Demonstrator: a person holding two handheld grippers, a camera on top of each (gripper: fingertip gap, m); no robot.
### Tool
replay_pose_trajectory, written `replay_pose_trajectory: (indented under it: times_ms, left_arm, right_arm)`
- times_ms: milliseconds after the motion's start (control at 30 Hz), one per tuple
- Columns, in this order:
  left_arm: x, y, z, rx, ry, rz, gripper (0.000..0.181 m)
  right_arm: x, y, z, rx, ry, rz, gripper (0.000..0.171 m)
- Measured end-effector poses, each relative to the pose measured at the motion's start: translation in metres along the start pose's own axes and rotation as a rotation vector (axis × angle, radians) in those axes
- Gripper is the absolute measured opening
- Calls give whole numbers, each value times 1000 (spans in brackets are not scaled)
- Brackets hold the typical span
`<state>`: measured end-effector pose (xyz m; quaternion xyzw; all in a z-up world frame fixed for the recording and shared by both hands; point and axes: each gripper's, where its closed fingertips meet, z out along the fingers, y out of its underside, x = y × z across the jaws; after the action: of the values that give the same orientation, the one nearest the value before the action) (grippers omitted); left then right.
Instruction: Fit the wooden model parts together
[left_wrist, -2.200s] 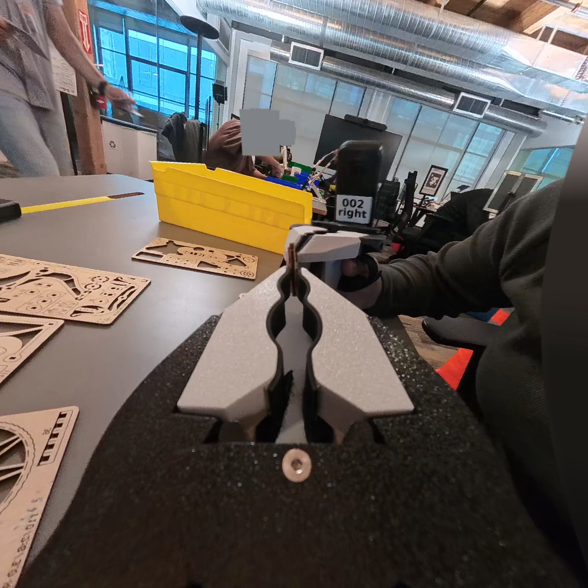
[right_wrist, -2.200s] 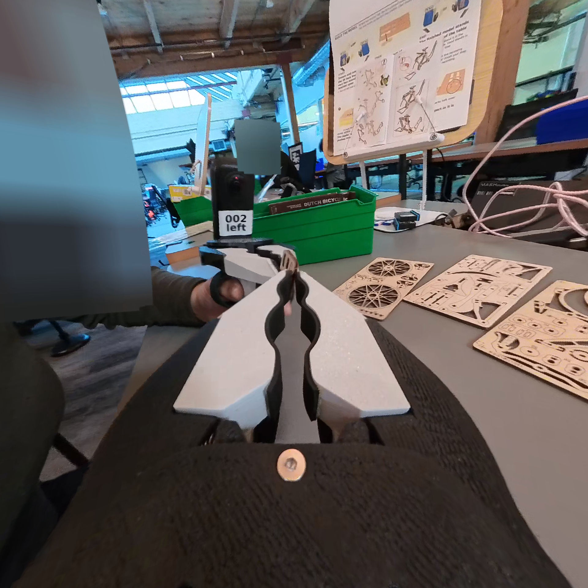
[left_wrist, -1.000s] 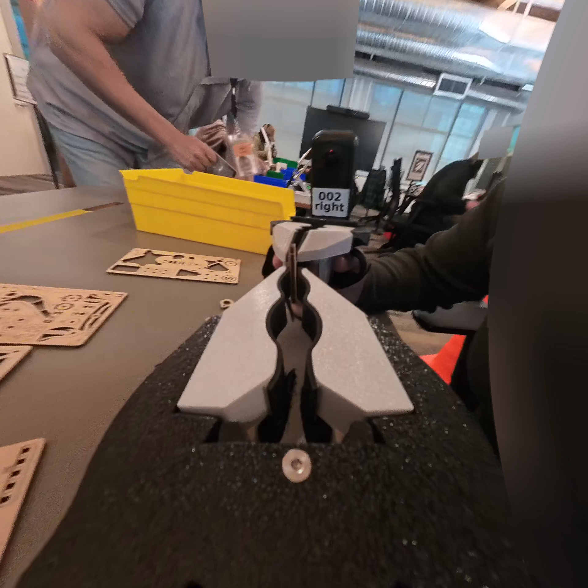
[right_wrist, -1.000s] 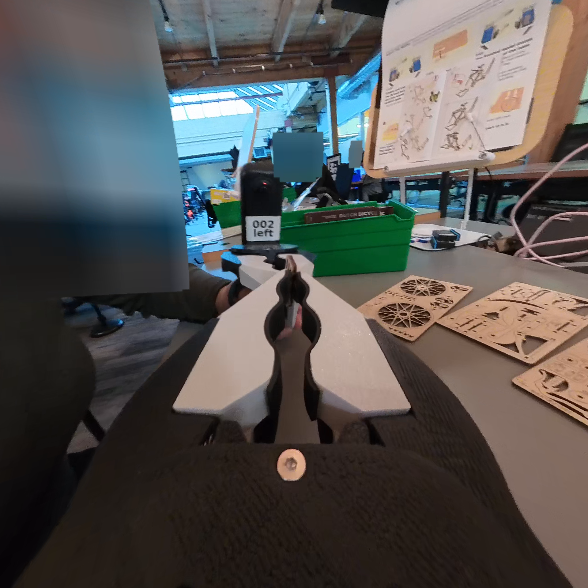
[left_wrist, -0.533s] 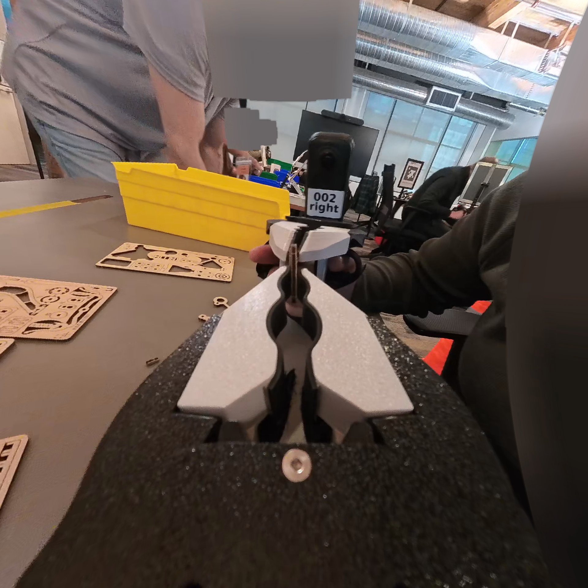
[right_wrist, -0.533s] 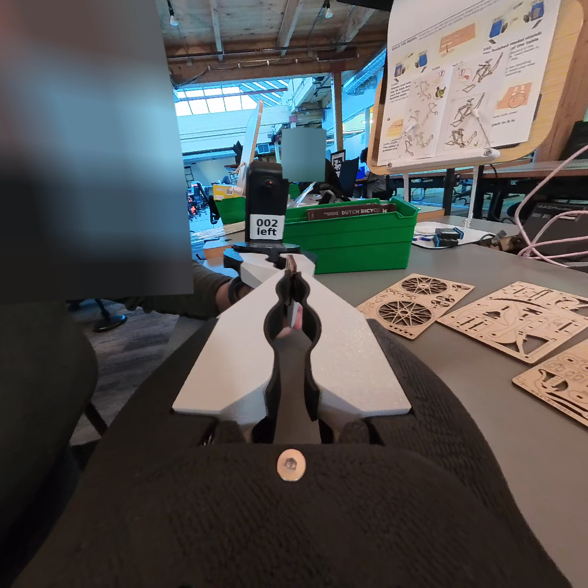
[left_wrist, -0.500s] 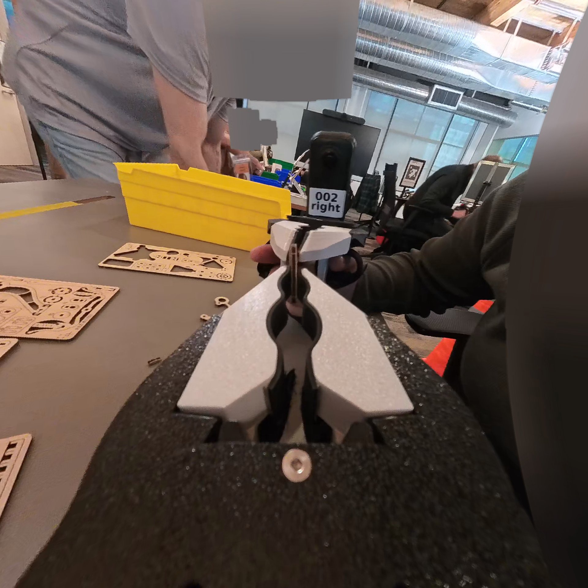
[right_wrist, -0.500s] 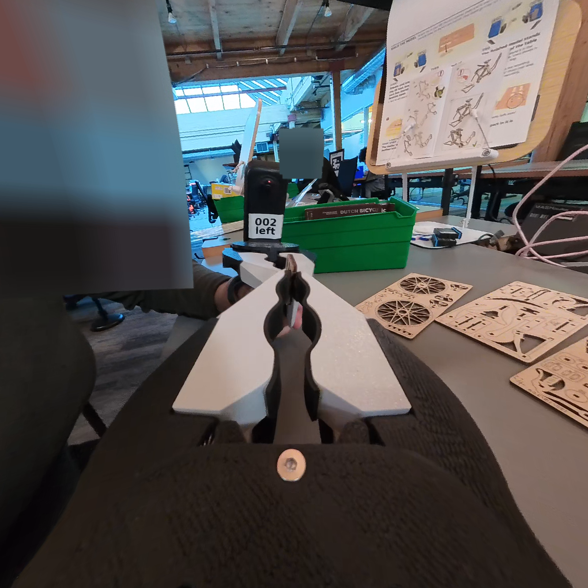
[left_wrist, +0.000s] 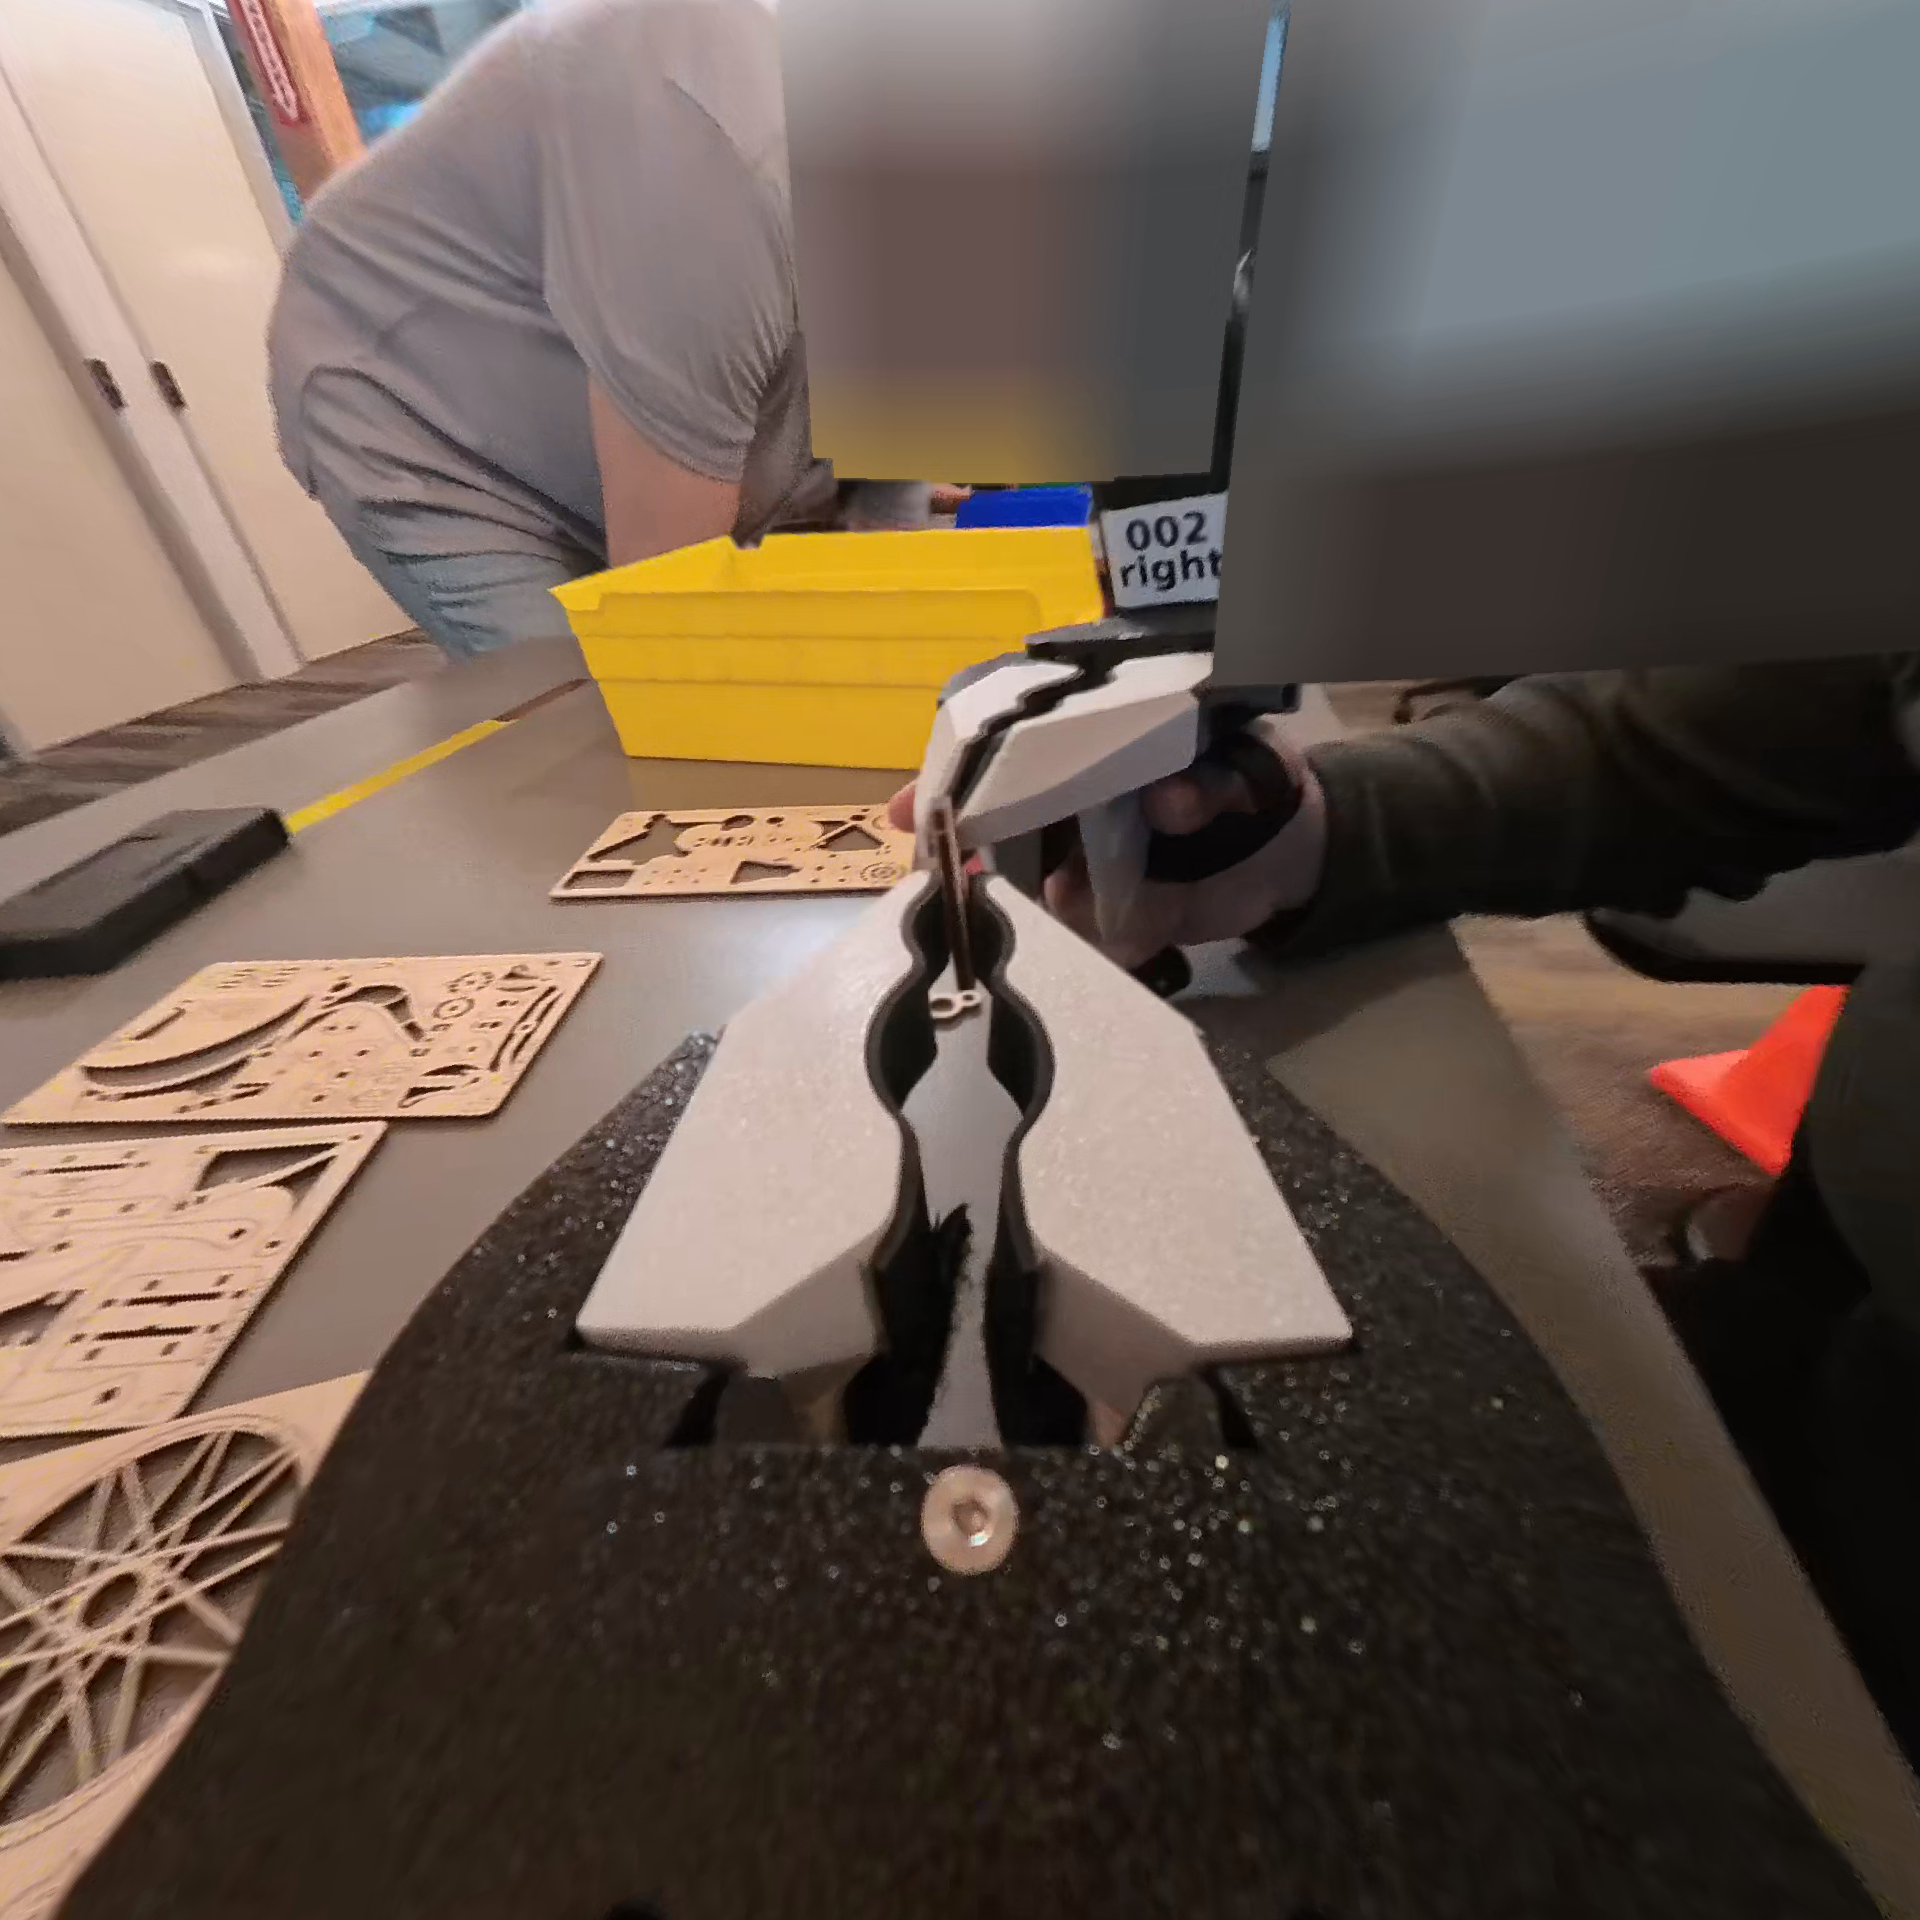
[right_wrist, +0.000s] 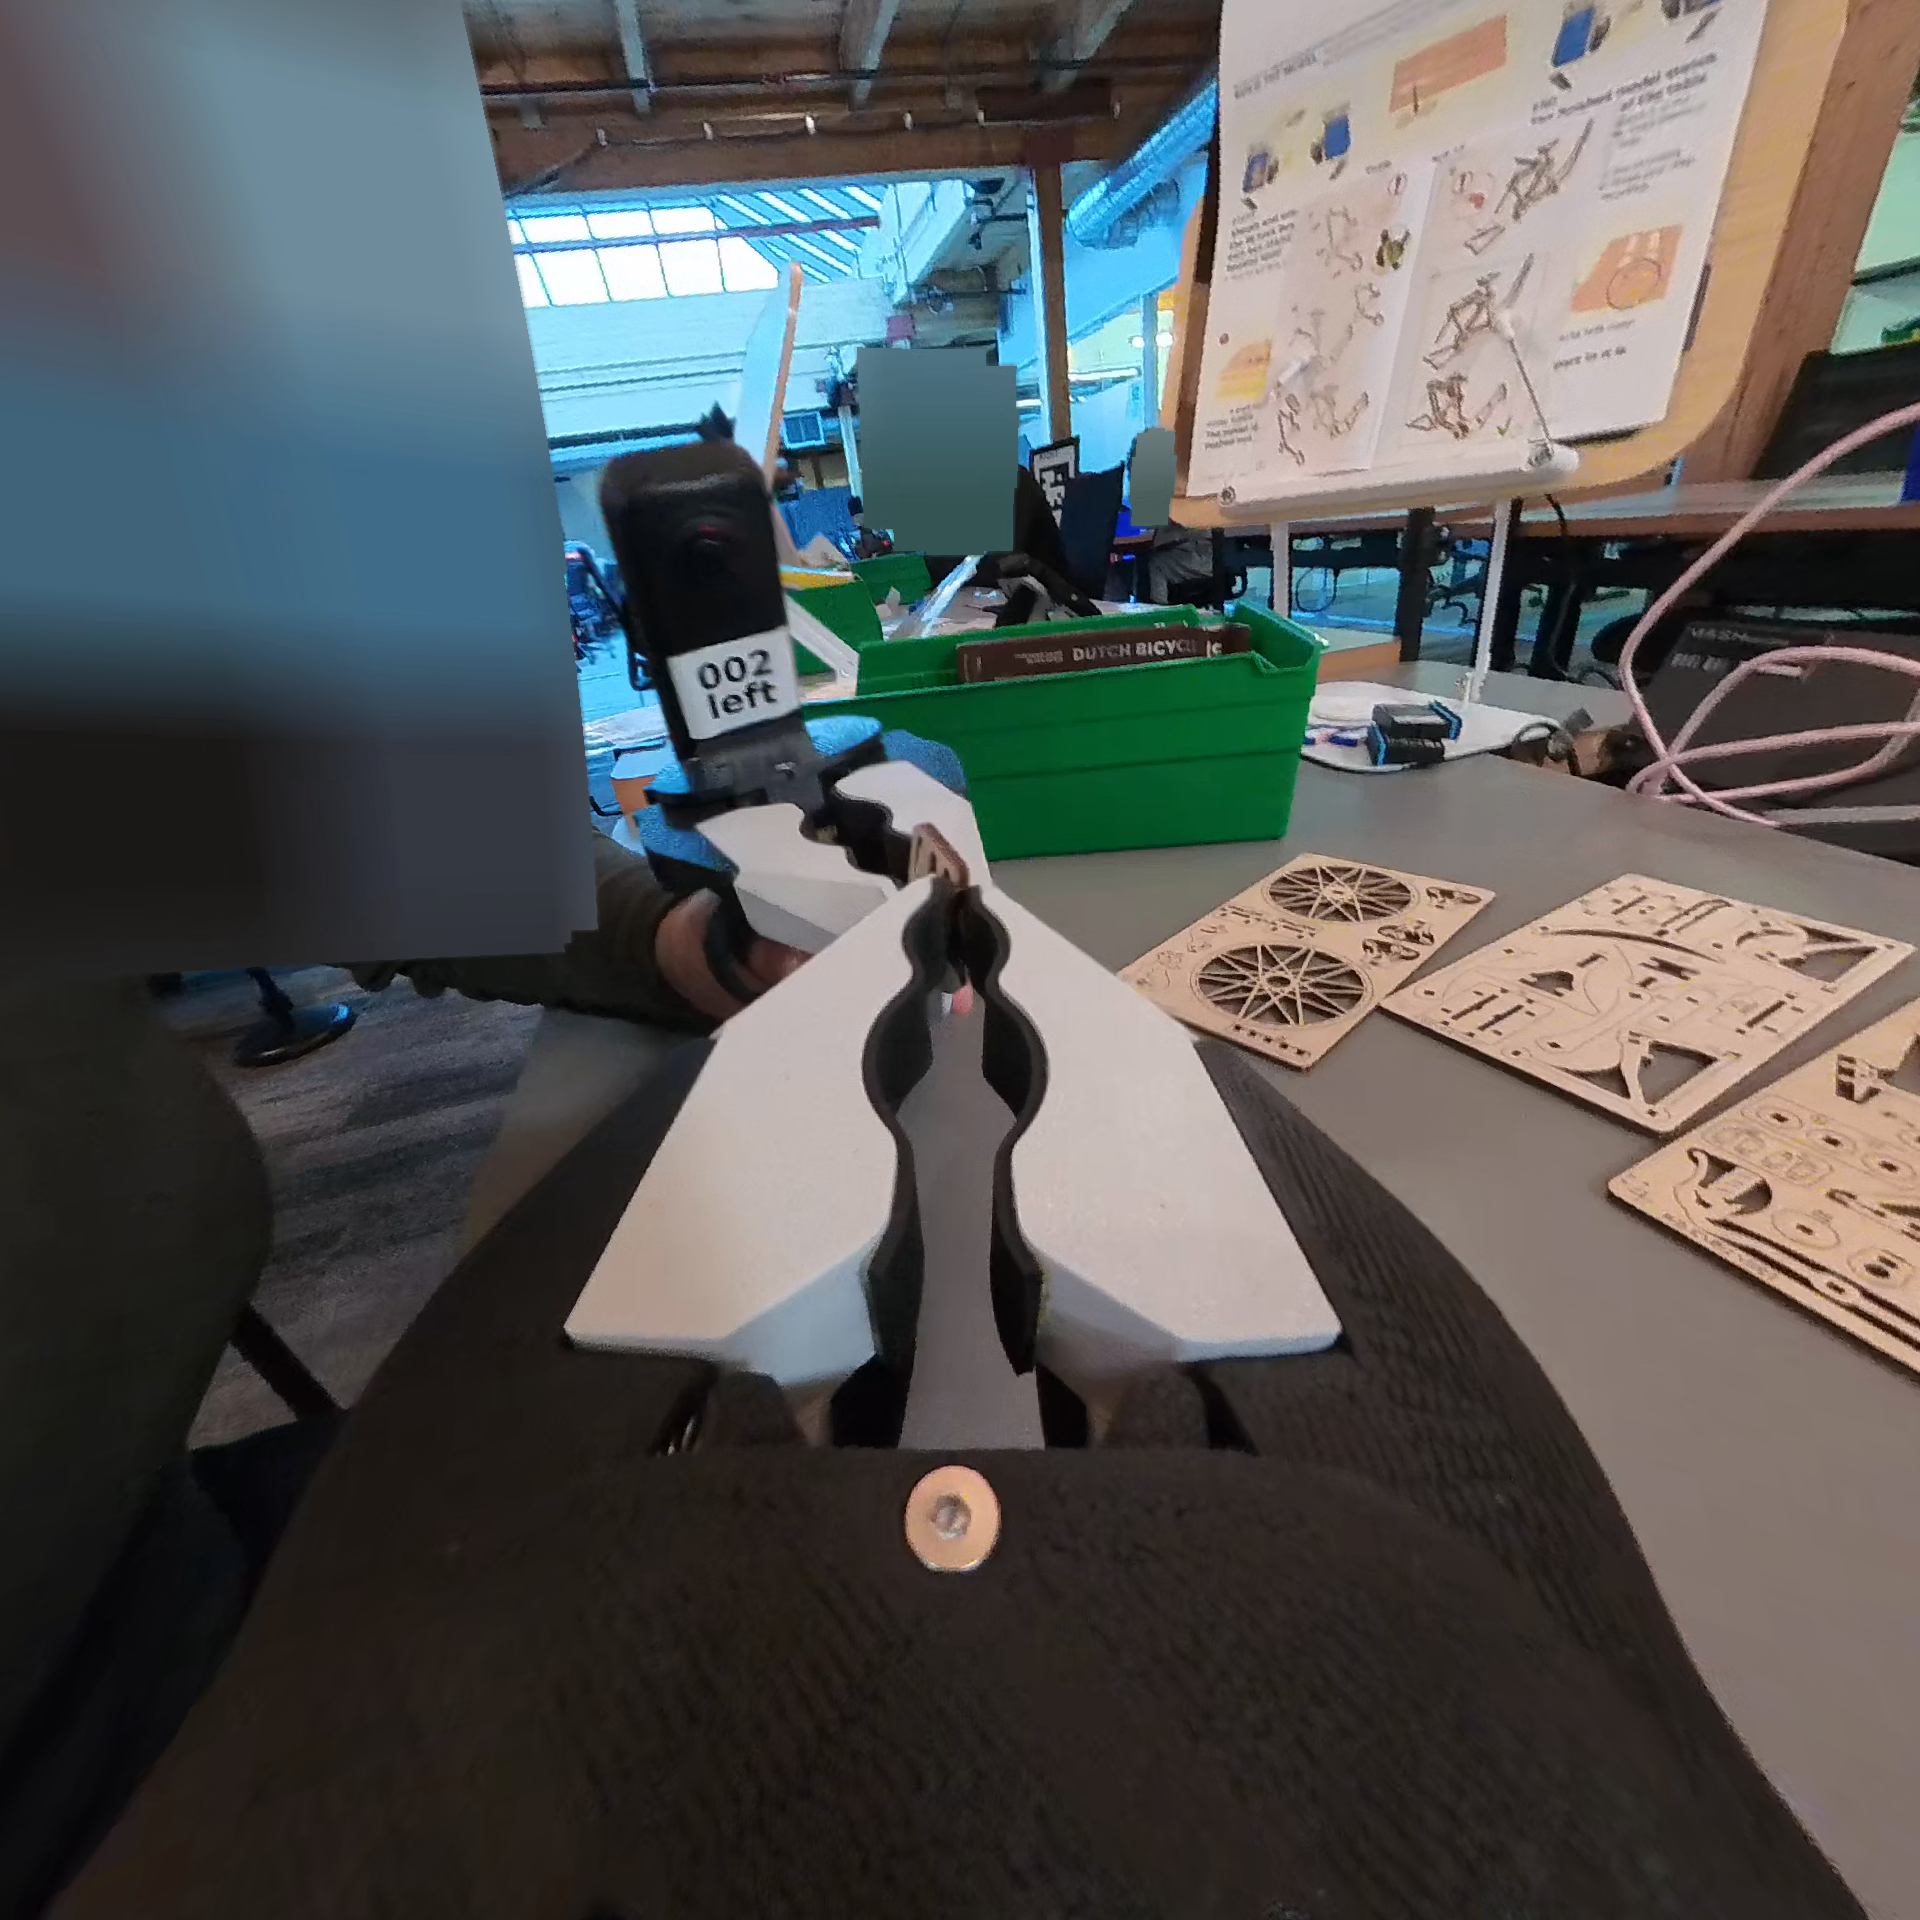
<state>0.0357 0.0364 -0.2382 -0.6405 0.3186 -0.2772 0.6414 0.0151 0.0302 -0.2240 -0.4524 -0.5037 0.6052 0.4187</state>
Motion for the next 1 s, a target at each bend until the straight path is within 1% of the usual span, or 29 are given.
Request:
replay_pose_trajectory:
  times_ms: [100, 233, 400, 533, 767, 833, 867, 900, 1000]
  left_arm:
    - [-3, 4, 1, -33, -37, 63, 1]
    - [-12, 10, 2, -88, -116, 153, 2]
    - [-28, 15, 1, -134, -225, 262, 3]
    - [-38, 23, 0, -176, -280, 325, 4]
    - [-51, 31, 3, -198, -320, 280, 4]
    - [-53, 29, 3, -174, -314, 230, 3]
    - [-53, 25, 2, -128, -287, 148, 1]
    - [-53, 25, 2, -115, -258, 100, 1]
    - [-47, 19, 1, -70, -178, 54, 0]
  right_arm:
    - [4, 4, 0, -35, 23, 41, 1]
    - [13, 8, 1, -71, 123, 5, 0]
    - [27, 12, 7, -58, 256, 48, 0]
    - [37, 17, 11, -49, 359, 80, 0]
    - [51, 22, 12, -30, 528, 88, 0]
    - [51, 19, 14, -29, 554, 20, 0]
    - [51, 16, 15, -25, 556, -27, 0]
    - [51, 15, 16, -39, 565, -75, 0]
    - [43, 11, 15, -61, 574, -254, 0]
